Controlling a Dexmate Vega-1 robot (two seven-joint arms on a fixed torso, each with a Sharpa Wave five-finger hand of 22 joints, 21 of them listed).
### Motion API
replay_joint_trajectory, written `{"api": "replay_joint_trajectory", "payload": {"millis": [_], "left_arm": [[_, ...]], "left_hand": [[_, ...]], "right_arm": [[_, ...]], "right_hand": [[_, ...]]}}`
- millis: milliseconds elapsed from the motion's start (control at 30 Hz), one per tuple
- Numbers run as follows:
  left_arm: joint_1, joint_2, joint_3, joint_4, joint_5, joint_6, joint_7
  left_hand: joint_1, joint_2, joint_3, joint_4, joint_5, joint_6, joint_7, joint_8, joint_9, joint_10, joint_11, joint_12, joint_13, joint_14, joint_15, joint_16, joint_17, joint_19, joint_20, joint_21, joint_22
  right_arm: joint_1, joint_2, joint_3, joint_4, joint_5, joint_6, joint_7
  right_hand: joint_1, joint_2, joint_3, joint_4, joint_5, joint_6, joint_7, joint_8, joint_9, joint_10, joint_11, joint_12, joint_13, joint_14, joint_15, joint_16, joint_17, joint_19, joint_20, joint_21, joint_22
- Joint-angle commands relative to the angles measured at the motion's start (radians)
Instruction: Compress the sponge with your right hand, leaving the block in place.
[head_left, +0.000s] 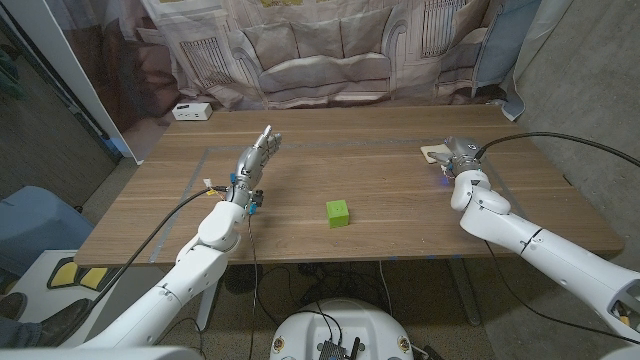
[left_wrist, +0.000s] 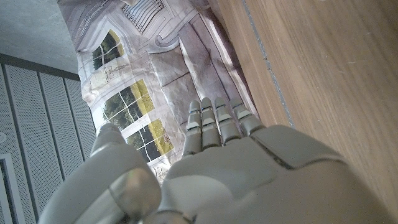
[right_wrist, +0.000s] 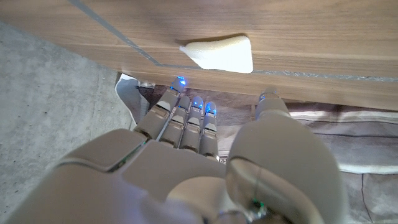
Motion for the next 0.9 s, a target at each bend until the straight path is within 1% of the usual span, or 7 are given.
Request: {"api": "replay_joint_trajectory", "payload": {"millis": [33, 233, 500, 600, 633, 733, 900], "left_arm": [[-0.018, -0.001, 0.009, 0.017, -0.01, 0.004, -0.019], [-0.023, -0.003, 0.012, 0.024, -0.011, 0.002, -0.022], [-0.028, 0.0, 0.014, 0.027, -0.013, 0.006, -0.027], [-0.032, 0.0, 0.015, 0.029, -0.014, 0.008, -0.03], [-0.033, 0.0, 0.016, 0.029, -0.015, 0.01, -0.031], [-0.04, -0.003, 0.024, 0.038, -0.02, 0.014, -0.043], [-0.053, -0.009, 0.034, 0.053, -0.024, 0.016, -0.056]], "left_hand": [[0.001, 0.011, -0.001, -0.006, -0.003, 0.005, -0.002, 0.0, 0.003, 0.007, 0.0, -0.002, 0.001, 0.01, -0.004, 0.001, 0.005, 0.004, -0.005, 0.002, 0.005], [0.001, 0.012, 0.0, -0.006, -0.003, 0.005, -0.002, 0.0, 0.003, 0.007, 0.0, -0.002, 0.001, 0.009, -0.003, 0.001, 0.005, 0.003, -0.005, 0.002, 0.005], [0.001, 0.012, 0.0, -0.007, -0.003, 0.006, -0.001, 0.0, 0.003, 0.008, -0.001, -0.002, 0.001, 0.009, -0.004, 0.001, 0.005, 0.004, -0.007, 0.002, 0.005], [0.001, 0.012, 0.0, -0.007, -0.003, 0.005, 0.0, 0.0, 0.003, 0.008, 0.001, -0.002, 0.001, 0.01, -0.003, 0.001, 0.005, 0.004, -0.008, 0.002, 0.005], [0.001, 0.012, 0.0, -0.007, -0.003, 0.006, 0.0, 0.0, 0.003, 0.009, 0.001, -0.002, 0.001, 0.009, -0.004, 0.0, 0.005, 0.004, -0.007, 0.002, 0.005], [0.001, 0.012, 0.0, -0.008, -0.003, 0.006, -0.001, 0.0, 0.003, 0.007, 0.0, -0.002, 0.001, 0.01, -0.004, 0.001, 0.005, 0.004, -0.008, 0.002, 0.005], [0.001, 0.012, 0.001, -0.008, -0.003, 0.006, 0.0, 0.0, 0.003, 0.006, 0.0, -0.003, 0.001, 0.01, -0.003, 0.001, 0.005, 0.004, -0.008, 0.002, 0.005]], "right_arm": [[-0.041, -0.002, 0.053, 0.029, 0.081, 0.167, -0.062], [-0.06, 0.002, 0.078, 0.046, 0.118, 0.25, -0.084], [-0.084, 0.011, 0.119, 0.073, 0.187, 0.371, -0.095], [-0.089, 0.016, 0.127, 0.078, 0.205, 0.399, -0.094], [-0.09, 0.018, 0.13, 0.077, 0.212, 0.401, -0.093], [-0.096, 0.024, 0.14, 0.081, 0.233, 0.426, -0.091], [-0.103, 0.036, 0.156, 0.101, 0.274, 0.491, -0.084]], "right_hand": [[-0.005, 0.01, 0.009, -0.006, 0.001, -0.021, 0.008, 0.003, 0.004, -0.026, 0.033, 0.004, -0.001, -0.028, 0.01, 0.005, -0.005, -0.018, 0.0, -0.019, 0.002], [-0.021, 0.01, 0.005, -0.003, 0.0, -0.042, 0.007, 0.004, 0.004, -0.052, 0.031, 0.005, -0.002, -0.061, 0.008, 0.003, -0.009, -0.047, 0.001, -0.041, 0.002], [-0.049, 0.008, -0.003, 0.004, -0.001, -0.064, 0.008, 0.005, 0.004, -0.081, 0.039, 0.006, -0.003, -0.102, 0.017, 0.002, -0.016, -0.083, 0.004, -0.064, 0.003], [-0.067, 0.01, -0.008, 0.012, -0.001, -0.072, 0.009, 0.005, 0.004, -0.092, 0.04, 0.006, -0.003, -0.111, 0.017, 0.004, -0.018, -0.094, 0.004, -0.069, 0.003], [-0.089, 0.014, -0.014, 0.023, -0.001, -0.079, 0.011, 0.007, 0.004, -0.101, 0.044, 0.007, -0.003, -0.126, 0.014, 0.004, -0.02, -0.114, 0.005, -0.076, 0.004], [-0.138, 0.012, -0.03, 0.044, -0.001, -0.083, 0.011, 0.012, 0.003, -0.138, 0.037, 0.004, -0.004, -0.161, 0.017, 0.003, -0.025, -0.147, 0.005, -0.084, 0.005], [-0.177, 0.004, -0.045, 0.059, 0.0, -0.095, 0.008, 0.01, 0.003, -0.163, 0.036, 0.004, -0.005, -0.19, 0.015, 0.003, -0.03, -0.173, -0.002, -0.086, 0.005]]}}
